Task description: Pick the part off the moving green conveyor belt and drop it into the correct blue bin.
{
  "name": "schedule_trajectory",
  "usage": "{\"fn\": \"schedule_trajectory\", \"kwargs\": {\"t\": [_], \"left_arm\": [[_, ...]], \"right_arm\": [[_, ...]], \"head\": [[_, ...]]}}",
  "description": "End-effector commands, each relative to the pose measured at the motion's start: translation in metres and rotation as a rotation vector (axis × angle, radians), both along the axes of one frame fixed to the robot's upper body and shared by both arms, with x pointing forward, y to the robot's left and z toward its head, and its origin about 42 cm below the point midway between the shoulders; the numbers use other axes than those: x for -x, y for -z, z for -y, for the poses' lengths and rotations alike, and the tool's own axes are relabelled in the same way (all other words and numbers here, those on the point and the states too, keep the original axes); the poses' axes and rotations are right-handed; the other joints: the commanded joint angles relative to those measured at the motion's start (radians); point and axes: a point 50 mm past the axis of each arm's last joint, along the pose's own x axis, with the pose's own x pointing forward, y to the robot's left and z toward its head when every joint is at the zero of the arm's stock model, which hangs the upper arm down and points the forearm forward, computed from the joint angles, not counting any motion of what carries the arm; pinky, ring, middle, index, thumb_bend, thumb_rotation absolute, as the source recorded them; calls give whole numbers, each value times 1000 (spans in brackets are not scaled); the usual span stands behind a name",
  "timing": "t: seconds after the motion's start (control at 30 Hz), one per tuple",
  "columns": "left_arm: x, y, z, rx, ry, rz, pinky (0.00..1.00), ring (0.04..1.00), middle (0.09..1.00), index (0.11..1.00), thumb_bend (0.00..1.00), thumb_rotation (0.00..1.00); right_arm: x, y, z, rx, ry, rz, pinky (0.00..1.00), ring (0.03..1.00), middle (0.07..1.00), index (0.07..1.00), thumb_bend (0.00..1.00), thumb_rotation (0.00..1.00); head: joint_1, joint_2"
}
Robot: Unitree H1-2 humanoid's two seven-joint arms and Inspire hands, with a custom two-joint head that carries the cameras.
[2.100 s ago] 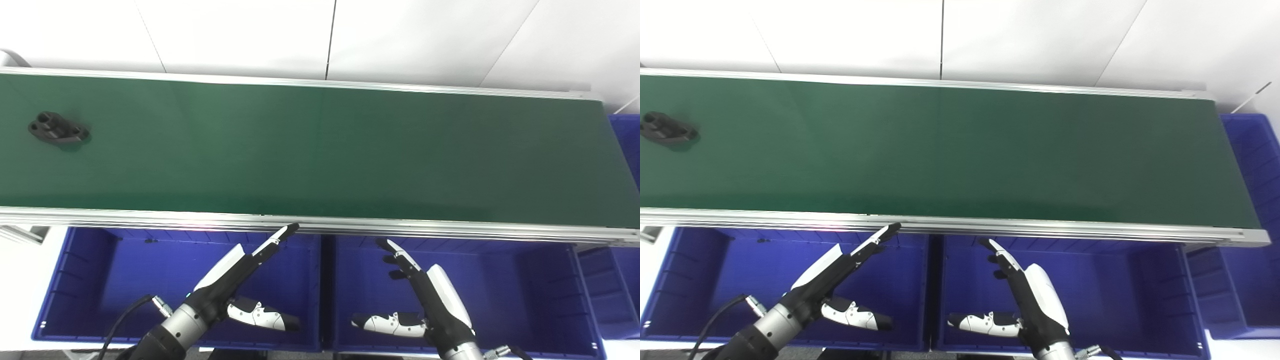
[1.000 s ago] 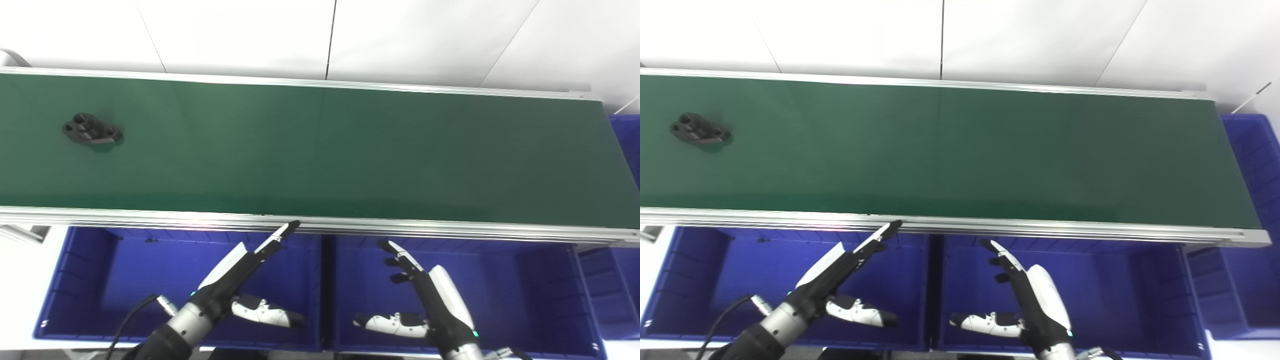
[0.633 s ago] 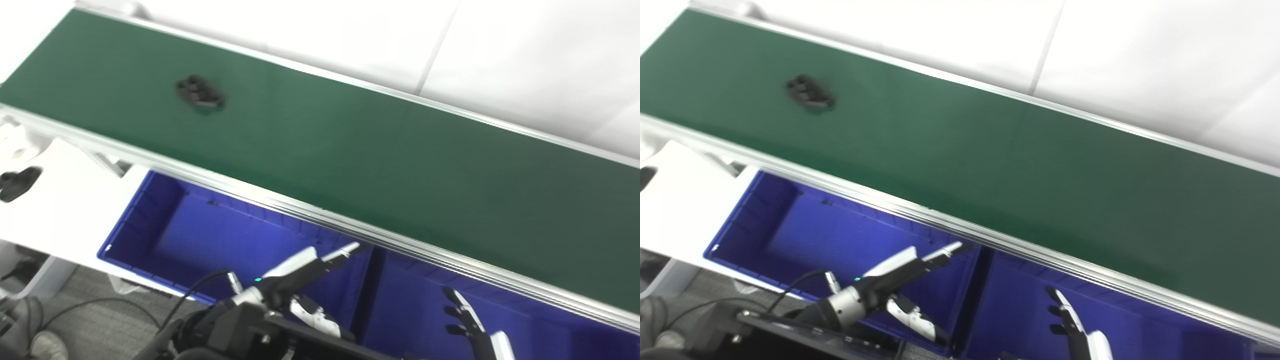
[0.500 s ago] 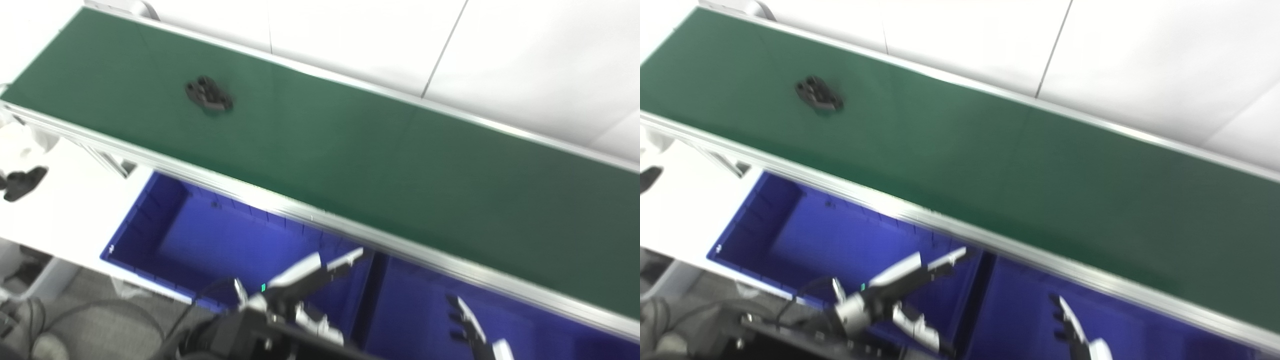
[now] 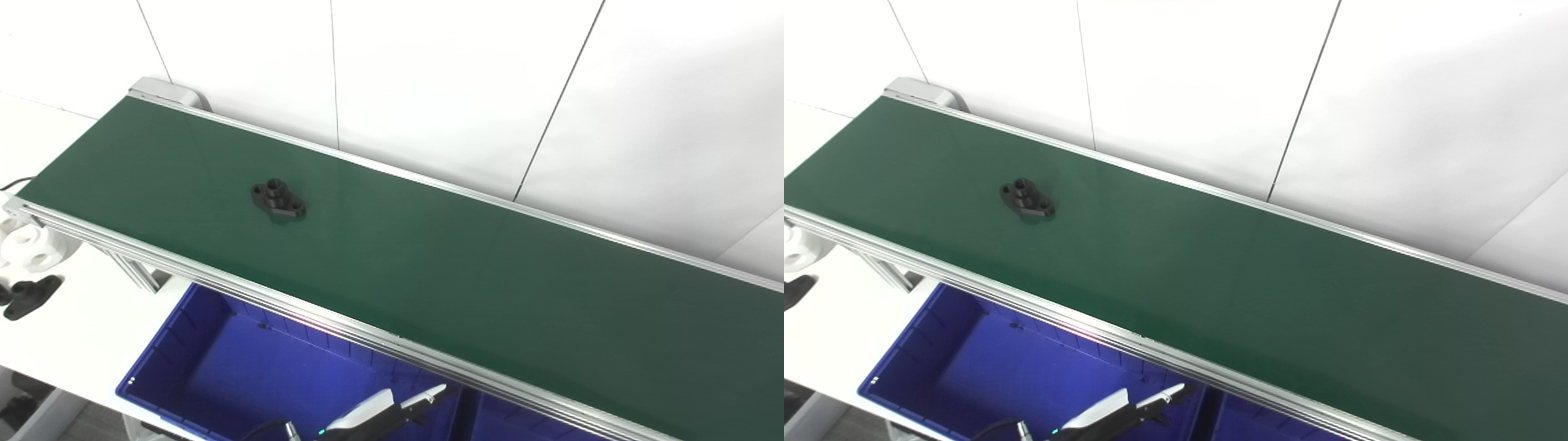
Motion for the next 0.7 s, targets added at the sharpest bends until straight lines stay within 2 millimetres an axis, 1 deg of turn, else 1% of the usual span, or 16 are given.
{"fn": "schedule_trajectory", "kwargs": {"t": [0.0,0.1,0.27,0.3,0.37,0.4,0.47,0.5,0.53,0.6,0.63,0.67], "left_arm": [[-5,-4,5,22,6,63,837,964,1000,982,863,319],[-6,-1,4,29,6,65,838,963,1000,979,862,312],[-7,2,3,28,-1,58,795,938,999,977,870,326],[-7,2,3,26,1,56,810,954,1000,981,866,330],[-8,2,2,28,4,57,832,973,1000,985,857,327],[-8,3,2,38,2,56,832,973,1000,985,857,327],[-9,4,1,53,-3,52,834,968,1000,985,854,290],[-10,4,0,54,-4,51,829,963,1000,986,853,290],[-10,4,0,54,-4,51,834,968,1000,990,854,294],[-11,2,-1,52,-11,51,841,975,1000,995,854,302],[-11,1,-1,53,-13,52,852,984,1000,998,853,310],[-11,1,-1,53,-15,53,854,987,1000,999,851,314]], "right_arm": [[0,-3,1,-32,-4,62,715,832,876,873,832,203],[-1,-1,0,-31,-5,64,710,827,873,869,833,200],[-2,-3,-2,-52,18,99,693,814,858,856,834,186],[-2,-4,-2,-61,25,111,673,796,854,863,835,178],[-1,-7,-3,-67,40,146,667,792,852,867,831,174],[-1,-8,-3,-59,44,171,667,792,852,867,831,174],[-1,-12,-5,-32,40,231,621,771,839,850,836,172],[-1,-15,-6,-22,34,251,607,768,836,842,825,161],[-2,-18,-7,-16,31,264,613,772,840,842,812,146],[-4,-27,-9,-15,40,306,635,779,839,835,802,123],[-5,-32,-10,-18,51,335,614,762,825,824,801,126],[-7,-36,-10,-20,58,354,590,745,810,816,799,138]], "head": [[-1,1],[-7,-2],[-29,-5],[-35,-2],[-41,4],[-62,18],[-81,30],[-81,30],[-106,43],[-118,48],[-141,60],[-141,60]]}}
